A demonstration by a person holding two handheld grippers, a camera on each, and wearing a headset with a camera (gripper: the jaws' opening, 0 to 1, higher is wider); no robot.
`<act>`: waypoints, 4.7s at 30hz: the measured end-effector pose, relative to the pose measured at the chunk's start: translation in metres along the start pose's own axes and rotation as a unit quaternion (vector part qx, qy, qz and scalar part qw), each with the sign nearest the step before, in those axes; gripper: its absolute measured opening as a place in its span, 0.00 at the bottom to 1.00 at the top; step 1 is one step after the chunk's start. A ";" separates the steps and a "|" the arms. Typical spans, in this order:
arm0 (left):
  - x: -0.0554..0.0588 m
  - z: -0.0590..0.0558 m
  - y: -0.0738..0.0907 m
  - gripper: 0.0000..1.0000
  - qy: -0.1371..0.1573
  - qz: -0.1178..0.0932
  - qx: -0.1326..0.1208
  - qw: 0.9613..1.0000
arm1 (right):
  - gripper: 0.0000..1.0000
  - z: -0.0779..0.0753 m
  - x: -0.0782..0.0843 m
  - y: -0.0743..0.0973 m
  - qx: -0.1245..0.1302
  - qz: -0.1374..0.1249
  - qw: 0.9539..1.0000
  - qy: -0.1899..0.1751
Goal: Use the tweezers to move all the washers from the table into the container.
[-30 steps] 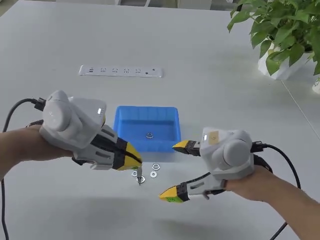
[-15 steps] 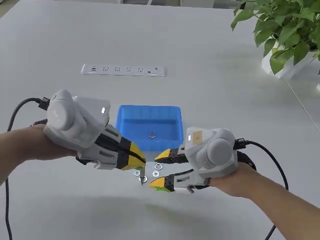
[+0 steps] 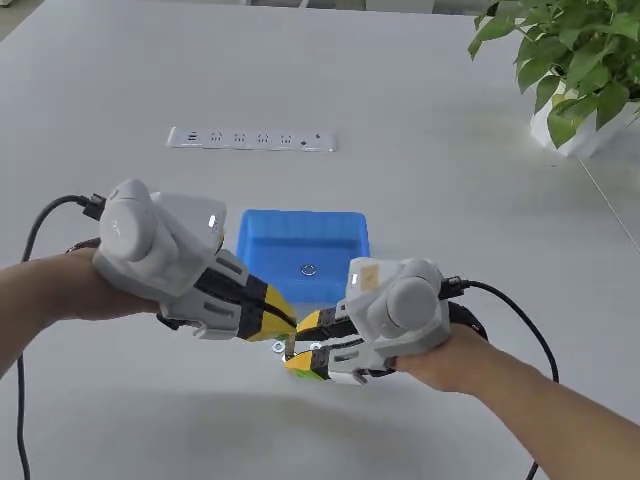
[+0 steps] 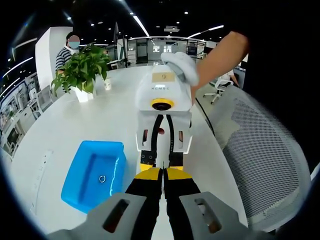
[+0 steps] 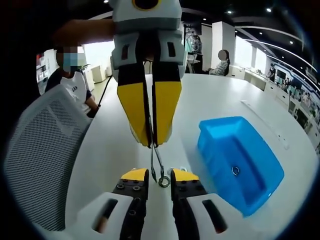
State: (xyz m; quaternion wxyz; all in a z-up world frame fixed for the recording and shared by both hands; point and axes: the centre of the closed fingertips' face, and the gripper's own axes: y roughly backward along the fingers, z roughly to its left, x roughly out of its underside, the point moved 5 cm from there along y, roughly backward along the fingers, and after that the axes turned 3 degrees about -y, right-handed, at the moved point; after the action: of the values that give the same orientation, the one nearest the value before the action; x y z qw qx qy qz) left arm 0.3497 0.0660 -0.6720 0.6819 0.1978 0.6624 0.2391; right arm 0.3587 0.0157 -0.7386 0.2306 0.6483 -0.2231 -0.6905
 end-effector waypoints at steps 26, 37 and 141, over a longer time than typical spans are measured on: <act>0.000 -0.001 0.001 0.05 0.004 0.000 -0.001 1.000 | 0.09 0.004 0.001 -0.004 -0.007 0.023 1.000 0.013; 0.000 -0.003 0.002 0.05 0.000 0.009 -0.002 1.000 | 0.08 0.005 0.000 -0.005 -0.006 0.032 0.999 0.032; 0.025 0.000 0.060 0.99 0.166 -0.072 -0.182 0.967 | 0.09 -0.114 -0.025 -0.007 0.011 0.029 0.999 0.031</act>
State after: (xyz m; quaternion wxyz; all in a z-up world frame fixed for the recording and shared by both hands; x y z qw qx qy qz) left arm 0.3458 0.1293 -0.6569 0.6024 -0.0199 0.7242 0.3351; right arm 0.4731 0.0355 -0.7299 0.2499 0.6653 -0.2420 -0.6606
